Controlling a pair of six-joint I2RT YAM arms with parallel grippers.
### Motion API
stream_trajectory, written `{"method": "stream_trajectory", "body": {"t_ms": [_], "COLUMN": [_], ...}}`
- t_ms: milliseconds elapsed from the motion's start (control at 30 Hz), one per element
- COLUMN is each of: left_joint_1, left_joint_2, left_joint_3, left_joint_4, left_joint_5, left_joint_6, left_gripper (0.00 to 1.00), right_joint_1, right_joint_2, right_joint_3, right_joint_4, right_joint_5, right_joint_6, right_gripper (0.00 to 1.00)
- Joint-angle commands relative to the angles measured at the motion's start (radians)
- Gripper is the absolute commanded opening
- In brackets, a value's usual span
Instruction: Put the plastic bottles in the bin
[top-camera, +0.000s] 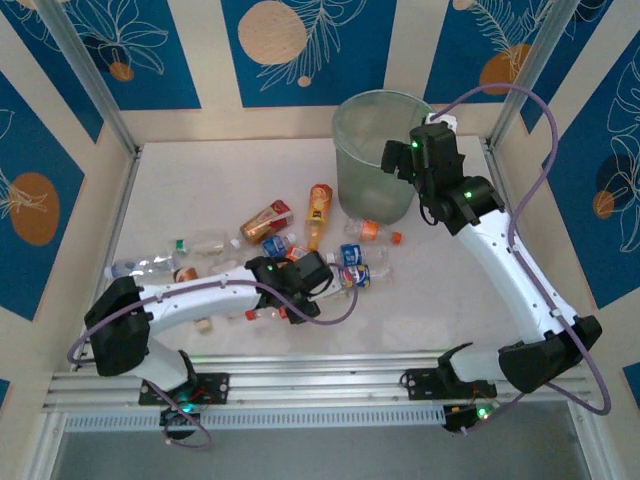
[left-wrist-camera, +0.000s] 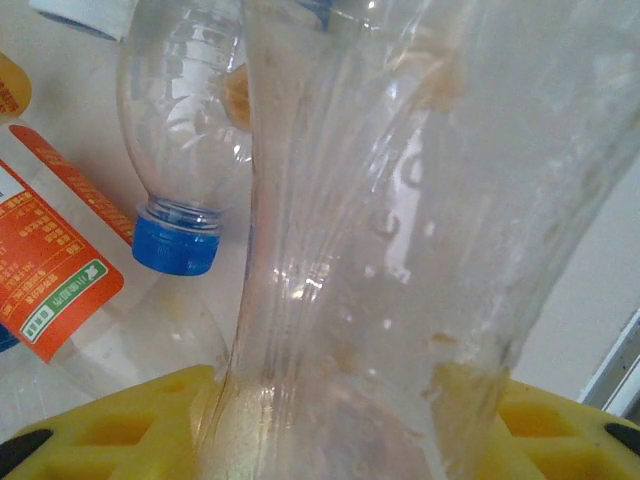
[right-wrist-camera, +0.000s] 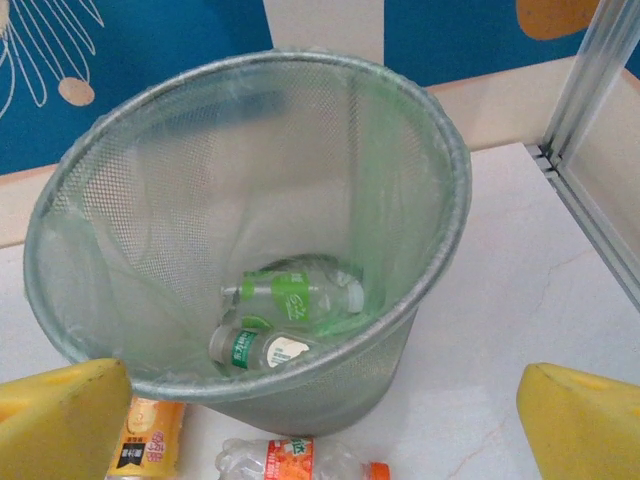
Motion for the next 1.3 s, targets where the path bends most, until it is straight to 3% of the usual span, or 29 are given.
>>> {"method": "stream_trajectory", "body": {"t_ms": [0,233,467,900,1033,1267], "left_joint_1": [-0.013,-0.005,0.056,0.211,0.261,0.352], "left_joint_2": [-0.072,-0.109,0.022,0.350,0.421,0.519], "left_joint_3": [0.073,0.258,0.511,1.066,1.159,1.245], "left_joint_4": [-0.025,-0.048,0.083,0.320,0.419,0.652], "left_joint_5": [-0.006,-0.163,-0.275,-0.069,0.016,0.144], "left_joint_6": [0.006,0.057,0.195,0.309,0.244,0.019], "left_gripper": [0.43,0.43,0.43,0.41,0.42,0.45], "right_joint_1": [0.004,0.006,0.021,0.029,0.028,0.026], "right_joint_2": [-0.032,-0.083,-0.221,-0.392,-0.421,-0.420], "right_joint_3": [-0.005,-0.018,-0.065,-0.136,-0.193,-0.245], "right_joint_4": [-0.003,-0.049,-0.023,0.054,0.125,0.207], "right_joint_5": [0.042,0.053,0.022,0.008,-0.004,-0.029], "right_joint_6": [0.027,0.058,0.072,0.035,0.029,0.019], "right_gripper": [0.99,0.99,0.99,0.99,0.99,0.99]}}
